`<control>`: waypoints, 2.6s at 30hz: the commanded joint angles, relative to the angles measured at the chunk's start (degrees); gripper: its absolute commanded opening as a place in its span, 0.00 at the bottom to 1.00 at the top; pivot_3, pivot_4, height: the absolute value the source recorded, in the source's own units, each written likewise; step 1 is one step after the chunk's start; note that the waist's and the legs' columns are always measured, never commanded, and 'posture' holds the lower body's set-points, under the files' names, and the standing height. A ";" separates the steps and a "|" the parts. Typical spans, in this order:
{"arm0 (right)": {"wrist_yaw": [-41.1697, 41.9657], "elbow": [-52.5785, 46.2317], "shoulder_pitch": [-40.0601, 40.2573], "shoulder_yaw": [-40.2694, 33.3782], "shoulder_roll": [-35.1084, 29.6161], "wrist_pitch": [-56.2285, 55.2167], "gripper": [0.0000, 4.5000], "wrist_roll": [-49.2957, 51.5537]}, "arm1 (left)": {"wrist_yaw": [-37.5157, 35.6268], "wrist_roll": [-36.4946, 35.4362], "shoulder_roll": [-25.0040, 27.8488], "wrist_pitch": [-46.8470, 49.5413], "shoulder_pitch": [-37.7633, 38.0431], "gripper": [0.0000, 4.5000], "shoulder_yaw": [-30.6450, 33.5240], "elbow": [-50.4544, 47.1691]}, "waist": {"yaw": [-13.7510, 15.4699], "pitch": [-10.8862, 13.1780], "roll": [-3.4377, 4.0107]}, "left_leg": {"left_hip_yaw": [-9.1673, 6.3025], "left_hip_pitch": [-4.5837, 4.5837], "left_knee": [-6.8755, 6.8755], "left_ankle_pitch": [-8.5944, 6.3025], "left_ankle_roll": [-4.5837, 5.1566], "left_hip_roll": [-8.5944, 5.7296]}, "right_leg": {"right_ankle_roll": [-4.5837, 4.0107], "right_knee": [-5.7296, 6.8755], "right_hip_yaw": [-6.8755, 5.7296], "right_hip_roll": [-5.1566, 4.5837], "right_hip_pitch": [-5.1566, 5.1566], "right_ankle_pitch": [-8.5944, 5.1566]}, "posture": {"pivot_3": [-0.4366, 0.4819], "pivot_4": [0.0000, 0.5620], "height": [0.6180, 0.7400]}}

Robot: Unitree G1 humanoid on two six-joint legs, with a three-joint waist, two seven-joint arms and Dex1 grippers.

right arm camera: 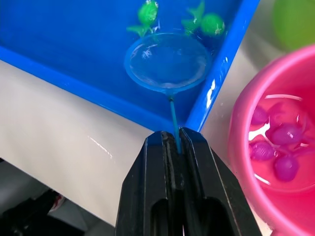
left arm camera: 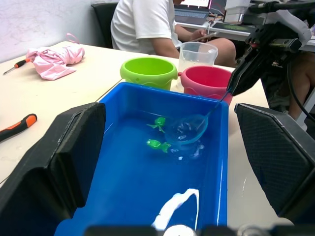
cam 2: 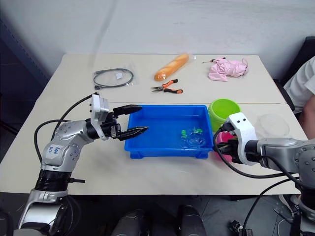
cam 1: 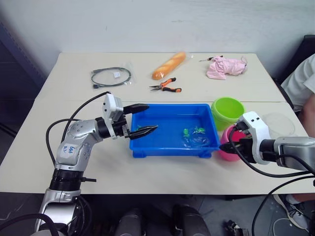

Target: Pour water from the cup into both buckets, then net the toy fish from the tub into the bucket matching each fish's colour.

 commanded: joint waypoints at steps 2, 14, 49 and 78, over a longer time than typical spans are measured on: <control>-3.34 3.32 -5.32 4.92 -5.18 0.27 0.00 5.78 | 0.70 -0.25 -0.48 -1.35 0.33 1.00 0.59 -2.13 | -0.03 0.00 0.00 | 0.01 -0.01 0.00 0.00 0.02 -0.01 | 0.02 -0.01 0.01 0.00 0.00 0.01 | 0.48 0.27 1.00; -16.56 7.04 -15.14 11.24 3.17 0.27 0.00 1.27 | 1.89 -0.30 -1.02 -1.72 0.74 1.00 0.81 -2.67 | 0.10 0.00 0.00 | -0.09 -0.43 0.04 0.04 0.03 0.02 | 0.09 0.04 -0.15 0.02 -0.24 0.05 | 0.48 0.27 1.00; -47.66 6.20 -9.78 12.56 11.24 -19.95 0.00 12.80 | 2.06 -0.32 -0.79 -1.27 0.10 1.00 0.64 -2.90 | 0.17 0.00 0.00 | -0.08 -0.69 0.05 0.08 0.13 -0.04 | 0.28 -0.11 -0.18 0.07 -0.34 0.16 | 0.48 0.27 1.00; -29.03 -3.84 -0.74 10.70 7.12 -15.33 0.00 8.49 | 0.93 -0.46 0.29 -0.09 -1.00 1.00 0.48 -2.69 | 0.06 0.00 0.00 | -0.11 -0.68 0.05 0.07 0.14 -0.03 | 0.28 -0.12 -0.19 0.06 -0.34 0.16 | 0.48 0.27 1.00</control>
